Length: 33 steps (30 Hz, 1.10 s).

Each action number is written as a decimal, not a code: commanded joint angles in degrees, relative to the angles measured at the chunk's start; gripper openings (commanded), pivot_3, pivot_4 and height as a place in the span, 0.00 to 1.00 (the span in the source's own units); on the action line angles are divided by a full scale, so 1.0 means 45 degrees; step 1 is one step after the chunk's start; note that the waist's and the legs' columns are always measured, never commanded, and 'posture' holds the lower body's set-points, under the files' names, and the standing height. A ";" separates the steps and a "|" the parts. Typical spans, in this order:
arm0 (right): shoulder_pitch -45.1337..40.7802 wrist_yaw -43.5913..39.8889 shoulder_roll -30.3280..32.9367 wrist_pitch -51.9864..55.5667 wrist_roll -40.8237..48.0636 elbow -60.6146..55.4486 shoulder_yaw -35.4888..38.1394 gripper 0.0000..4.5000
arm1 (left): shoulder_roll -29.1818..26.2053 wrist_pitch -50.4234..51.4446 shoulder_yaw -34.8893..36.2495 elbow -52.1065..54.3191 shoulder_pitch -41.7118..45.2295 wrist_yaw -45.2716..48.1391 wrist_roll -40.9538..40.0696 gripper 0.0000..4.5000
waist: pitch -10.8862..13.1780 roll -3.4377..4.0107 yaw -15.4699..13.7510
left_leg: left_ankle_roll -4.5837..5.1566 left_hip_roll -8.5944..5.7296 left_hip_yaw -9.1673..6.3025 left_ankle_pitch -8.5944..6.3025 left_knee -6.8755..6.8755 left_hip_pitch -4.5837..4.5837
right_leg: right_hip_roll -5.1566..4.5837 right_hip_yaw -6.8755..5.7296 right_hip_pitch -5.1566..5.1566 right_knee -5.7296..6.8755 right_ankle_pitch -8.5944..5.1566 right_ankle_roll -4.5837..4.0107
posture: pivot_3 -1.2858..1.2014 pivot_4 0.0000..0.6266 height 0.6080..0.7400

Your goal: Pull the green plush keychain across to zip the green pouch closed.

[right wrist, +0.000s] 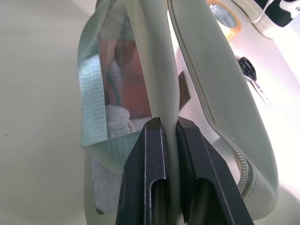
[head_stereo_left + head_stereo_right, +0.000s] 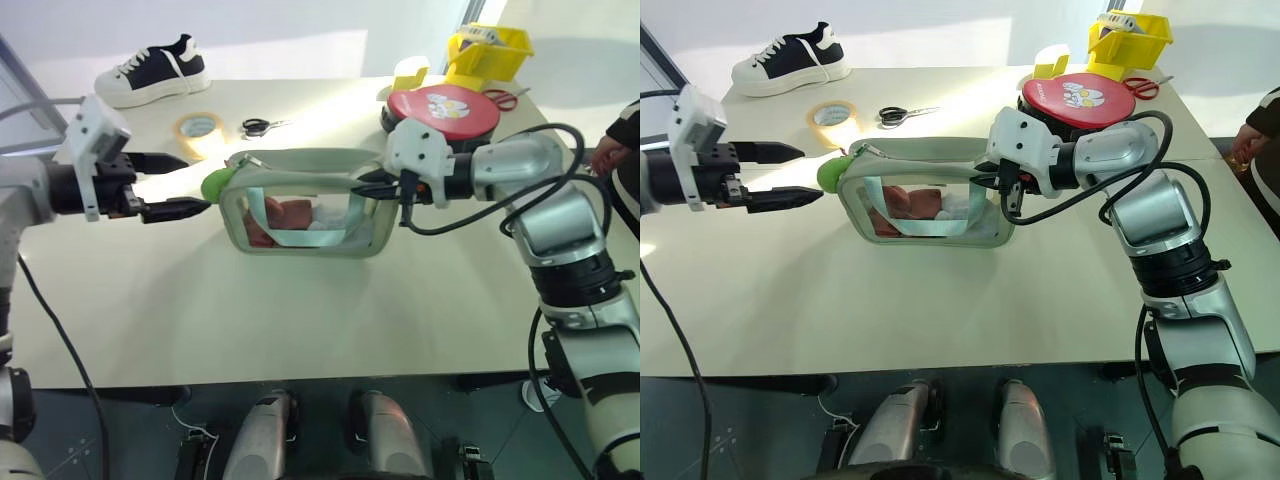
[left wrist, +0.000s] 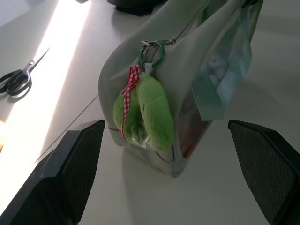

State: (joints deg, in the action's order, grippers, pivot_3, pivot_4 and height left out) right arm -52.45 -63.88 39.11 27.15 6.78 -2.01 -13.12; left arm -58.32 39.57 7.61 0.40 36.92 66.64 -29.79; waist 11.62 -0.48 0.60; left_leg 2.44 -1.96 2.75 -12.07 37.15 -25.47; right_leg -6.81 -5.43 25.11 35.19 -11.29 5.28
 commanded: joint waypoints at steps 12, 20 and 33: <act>-0.0160 0.0351 -0.0191 -0.0284 -0.0165 -0.0428 0.0153 0.00 | 0.0835 -0.0767 -0.0209 -0.0545 0.0125 -0.1010 0.0837 0.13 | 0.0000 0.0000 0.0001 | 0.0002 0.0003 0.0003 0.0003 0.0000 0.0002 | 0.0009 -0.0002 0.0000 0.0003 0.0002 0.0000 | 0.52 0.24 1.00; -0.0055 0.0351 -0.0194 -0.0287 -0.0173 -0.0510 0.0168 0.00 | 0.0965 -0.0616 -0.0052 -0.1079 0.1195 -0.0885 0.0600 0.01 | -0.0001 -0.0001 -0.0004 | 0.0002 0.0003 0.0002 0.0003 0.0003 0.0000 | 0.0008 -0.0001 -0.0001 0.0003 0.0002 0.0000 | 0.52 0.24 1.00; 0.0071 0.0494 -0.0318 -0.0287 -0.0224 -0.0719 0.0107 0.00 | 0.2222 -0.0275 -0.1230 0.0230 0.1789 -0.1262 0.0521 0.01 | -0.0001 -0.0003 0.0013 | 0.0010 -0.0005 0.0005 0.0004 0.0012 0.0019 | 0.0018 -0.0002 -0.0027 0.0011 0.0003 0.0002 | 0.52 0.24 1.00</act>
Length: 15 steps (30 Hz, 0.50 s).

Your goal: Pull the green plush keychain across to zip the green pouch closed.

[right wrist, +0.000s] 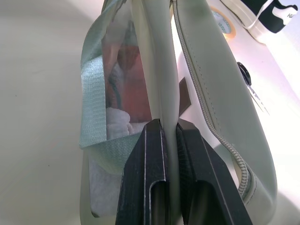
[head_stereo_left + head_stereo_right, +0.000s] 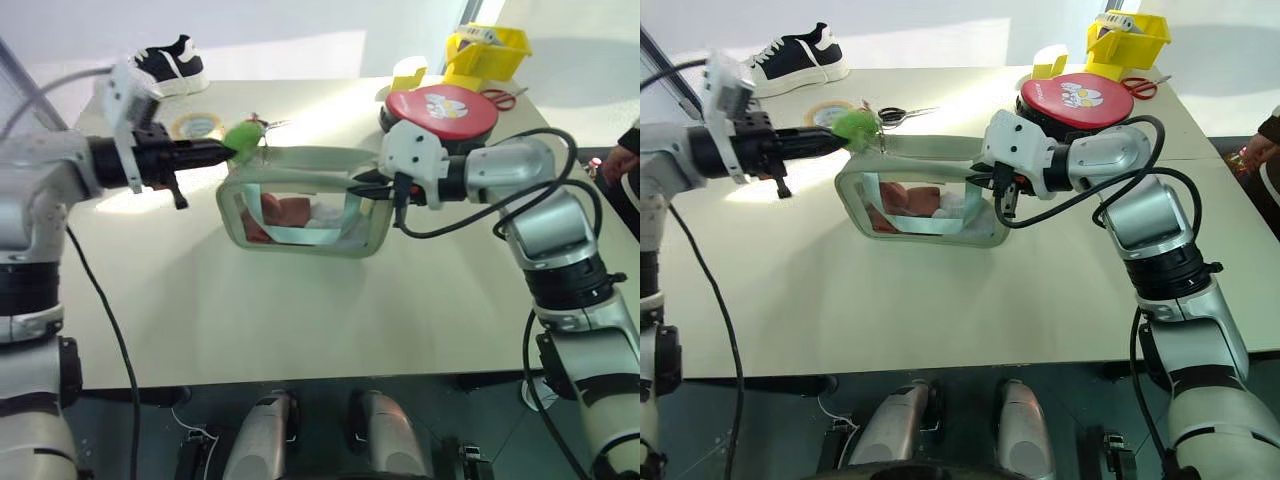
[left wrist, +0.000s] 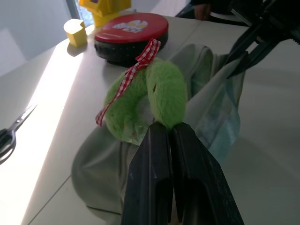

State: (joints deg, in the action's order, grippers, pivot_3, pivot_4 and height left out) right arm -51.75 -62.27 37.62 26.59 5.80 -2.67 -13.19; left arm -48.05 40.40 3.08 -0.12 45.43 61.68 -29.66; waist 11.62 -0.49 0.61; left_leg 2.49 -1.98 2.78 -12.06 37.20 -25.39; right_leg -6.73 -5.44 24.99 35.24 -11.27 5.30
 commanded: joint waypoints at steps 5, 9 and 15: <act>-0.0035 0.0151 0.0077 -0.0084 -0.0003 -0.0707 0.0169 0.00 | -0.0122 -0.0787 -0.0126 -0.0185 0.0339 -0.0147 0.0731 0.45 | 0.0000 0.0000 -0.0001 | 0.0001 0.0002 -0.0002 0.0000 0.0006 0.0001 | 0.0003 -0.0001 0.0001 0.0001 0.0000 0.0000 | 0.52 0.24 1.00; 0.0009 0.0157 0.0128 -0.0043 -0.0024 -0.0778 0.0176 0.00 | -0.0466 -0.0850 0.0106 -0.0750 0.0851 -0.0110 0.0975 0.91 | 0.0001 -0.0001 -0.0001 | 0.0001 0.0002 -0.0003 0.0000 0.0007 -0.0002 | 0.0004 -0.0001 0.0003 0.0001 0.0000 0.0000 | 0.52 0.24 1.00; -0.0034 0.0191 0.0099 -0.0092 -0.0048 -0.0727 0.0186 0.00 | -0.1479 -0.1375 -0.0058 -0.0679 -0.0372 0.0857 0.1184 0.91 | -0.0001 0.0003 0.0025 | 0.0004 0.0002 0.0002 -0.0004 -0.0006 0.0000 | 0.0000 0.0001 0.0011 -0.0001 -0.0001 -0.0001 | 0.52 0.24 1.00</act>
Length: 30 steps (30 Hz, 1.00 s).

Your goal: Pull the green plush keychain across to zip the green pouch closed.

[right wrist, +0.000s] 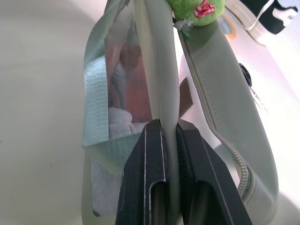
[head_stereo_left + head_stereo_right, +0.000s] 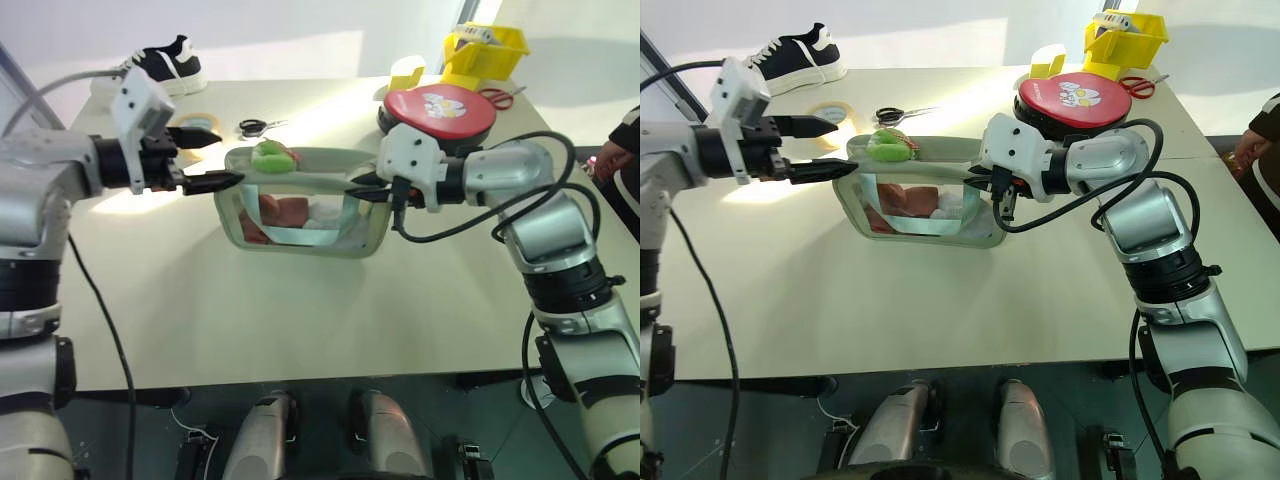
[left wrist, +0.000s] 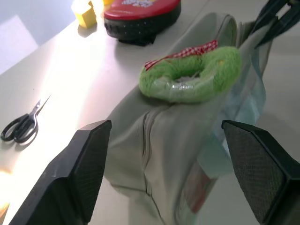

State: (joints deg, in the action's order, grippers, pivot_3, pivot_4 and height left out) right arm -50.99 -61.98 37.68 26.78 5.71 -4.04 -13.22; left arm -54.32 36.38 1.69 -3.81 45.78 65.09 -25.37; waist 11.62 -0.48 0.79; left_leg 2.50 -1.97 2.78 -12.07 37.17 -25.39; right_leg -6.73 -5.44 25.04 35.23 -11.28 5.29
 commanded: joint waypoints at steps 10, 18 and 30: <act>-0.0241 0.0249 -0.0038 -0.0044 -0.0055 -0.0457 0.0140 0.00 | 0.1069 -0.1124 0.0031 -0.0355 -0.0869 -0.0782 0.0883 0.72 | -0.0001 -0.0002 -0.0058 | -0.0004 0.0001 -0.0009 -0.0003 0.0013 -0.0007 | -0.0020 0.0001 -0.0002 -0.0007 0.0002 -0.0003 | 0.52 0.24 1.00; -0.0284 0.0341 -0.0126 -0.0031 -0.0101 -0.0433 0.0171 0.00 | 0.1020 -0.0614 0.0238 0.0044 -0.0851 -0.0499 0.0480 0.01 | -0.0001 -0.0002 -0.0041 | -0.0001 0.0003 -0.0005 -0.0001 0.0012 -0.0012 | -0.0008 -0.0001 0.0002 -0.0004 0.0003 -0.0002 | 0.52 0.24 1.00; -0.0624 0.0232 -0.0234 0.0070 0.0073 -0.0075 0.0202 0.46 | 0.0533 -0.0235 0.0287 0.0981 -0.1653 -0.0425 0.0424 0.00 | -0.0001 -0.0002 -0.0036 | -0.0001 0.0003 -0.0006 -0.0002 0.0010 -0.0011 | -0.0011 0.0000 0.0001 -0.0006 0.0002 -0.0001 | 0.52 0.24 1.00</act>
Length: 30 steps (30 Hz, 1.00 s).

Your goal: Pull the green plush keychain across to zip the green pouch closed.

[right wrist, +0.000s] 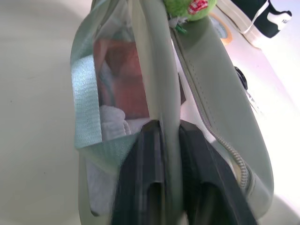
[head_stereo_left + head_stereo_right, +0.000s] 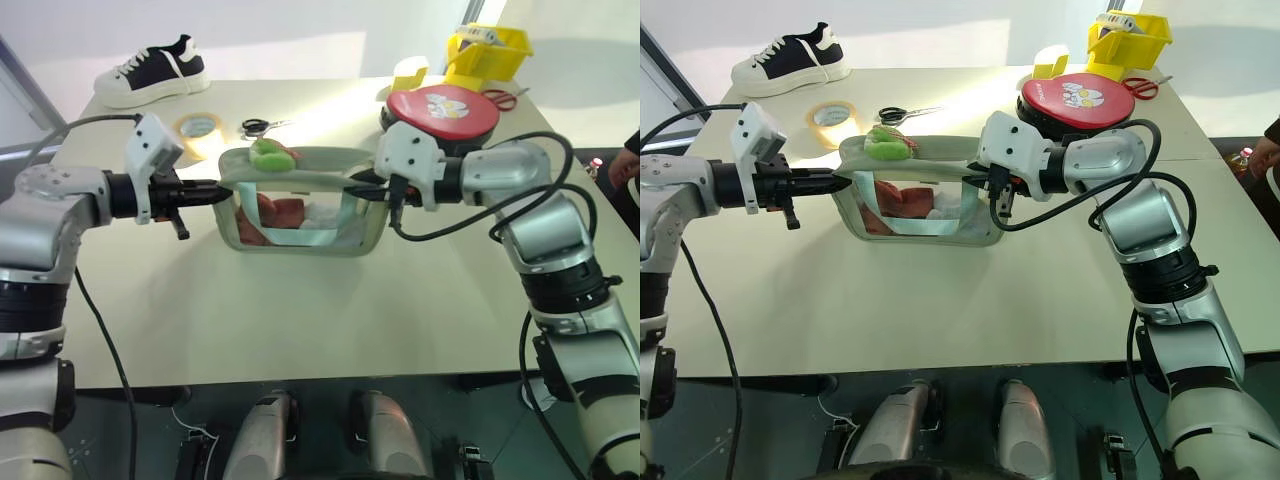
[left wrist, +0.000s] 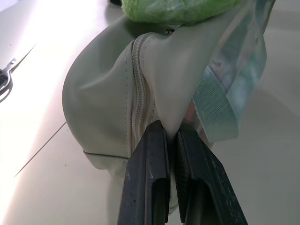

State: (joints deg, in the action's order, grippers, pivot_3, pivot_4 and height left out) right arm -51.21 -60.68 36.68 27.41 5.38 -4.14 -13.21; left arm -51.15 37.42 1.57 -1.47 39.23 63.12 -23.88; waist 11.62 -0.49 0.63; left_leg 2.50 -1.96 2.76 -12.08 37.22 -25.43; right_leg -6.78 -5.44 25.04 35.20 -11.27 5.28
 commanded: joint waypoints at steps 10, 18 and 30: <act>-0.3359 -0.0480 -0.1339 0.1380 0.1721 0.0517 0.0671 0.80 | -0.0335 -0.0994 0.0213 0.0137 -0.0094 0.0092 0.0431 0.00 | 0.0000 0.0003 0.0062 | -0.0005 0.0004 -0.0002 0.0002 -0.0015 0.0000 | -0.0002 0.0006 0.0017 0.0008 0.0000 -0.0004 | 0.52 0.24 1.00; -0.3212 0.0797 -0.3538 -0.0196 0.0449 0.1770 -0.0998 0.80 | -0.0098 -0.1095 0.0043 0.0050 0.0145 0.0107 0.0521 0.00 | -0.0005 -0.0007 -0.0010 | -0.0008 -0.0010 0.0000 0.0003 -0.0014 -0.0002 | 0.0007 0.0002 0.0017 0.0018 0.0006 -0.0010 | 0.52 0.24 1.00; -0.3060 0.0991 -0.3758 -0.0800 0.0141 0.2619 -0.1009 0.27 | -0.0127 -0.1020 0.0172 0.0321 -0.0111 0.0032 0.0423 0.00 | -0.0006 -0.0007 0.0025 | -0.0007 -0.0015 0.0000 0.0007 -0.0015 0.0002 | 0.0017 0.0003 0.0016 0.0032 0.0006 -0.0009 | 0.52 0.24 1.00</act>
State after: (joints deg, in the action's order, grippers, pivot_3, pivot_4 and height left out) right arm -64.25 -56.37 20.21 24.22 5.34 9.75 -19.61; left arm -51.17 33.27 0.96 -1.53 38.41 63.51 -21.86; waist 11.59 -0.52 0.74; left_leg 2.46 -2.03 2.76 -12.05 37.16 -25.43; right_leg -6.71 -5.43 25.11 35.34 -11.25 5.24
